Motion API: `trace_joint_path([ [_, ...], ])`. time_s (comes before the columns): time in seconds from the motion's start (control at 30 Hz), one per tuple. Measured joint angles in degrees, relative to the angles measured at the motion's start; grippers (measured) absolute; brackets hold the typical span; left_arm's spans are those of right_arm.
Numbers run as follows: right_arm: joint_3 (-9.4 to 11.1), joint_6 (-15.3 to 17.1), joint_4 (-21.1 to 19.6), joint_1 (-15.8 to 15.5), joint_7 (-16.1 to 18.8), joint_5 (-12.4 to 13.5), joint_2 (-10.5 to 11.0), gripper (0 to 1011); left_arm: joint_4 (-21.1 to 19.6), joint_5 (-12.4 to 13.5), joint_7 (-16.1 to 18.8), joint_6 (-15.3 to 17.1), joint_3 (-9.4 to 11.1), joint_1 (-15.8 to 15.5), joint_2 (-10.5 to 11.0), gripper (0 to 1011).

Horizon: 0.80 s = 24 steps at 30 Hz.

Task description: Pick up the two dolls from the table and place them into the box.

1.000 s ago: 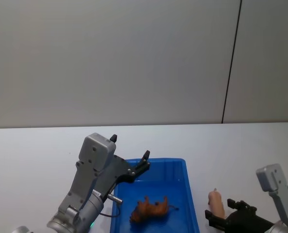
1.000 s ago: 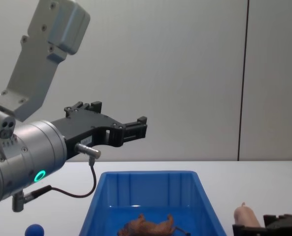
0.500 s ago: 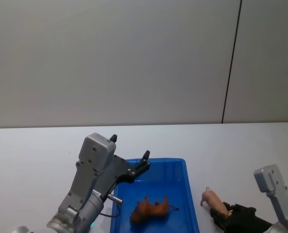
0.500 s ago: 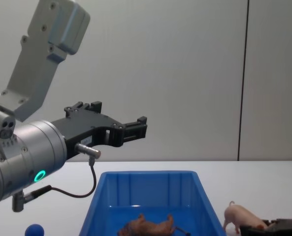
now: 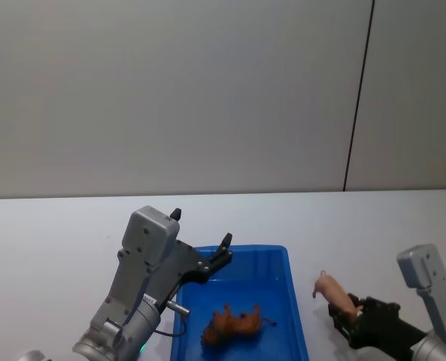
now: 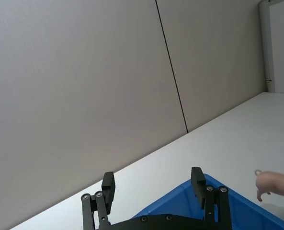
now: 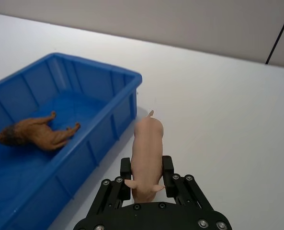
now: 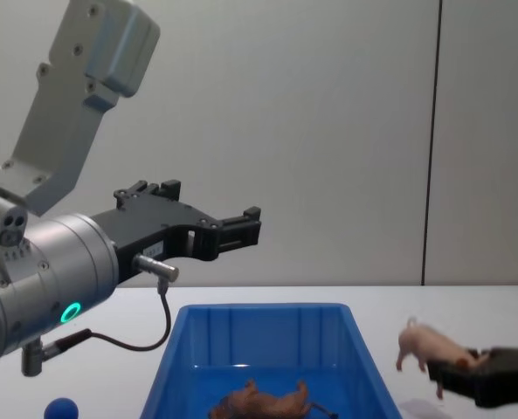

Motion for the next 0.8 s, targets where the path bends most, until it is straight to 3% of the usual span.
trace_joint_path([
  [0.2, 0.1, -1.7, -2.2, 0.1, 0.1, -0.8, 0.2, 369, 0.0, 0.0, 0.0, 0.0, 0.0, 0.0, 0.0, 1002],
  [0.43, 0.2, -2.6, -5.1, 1.1, 2.5, -1.0, 0.1, 369, 0.0, 0.0, 0.0, 0.0, 0.0, 0.0, 0.0, 1002],
  [0.8, -0.6, 0.6, -6.5, 3.8, 7.7, 0.6, -1.5, 369, 0.0, 0.0, 0.0, 0.0, 0.0, 0.0, 0.0, 1002],
])
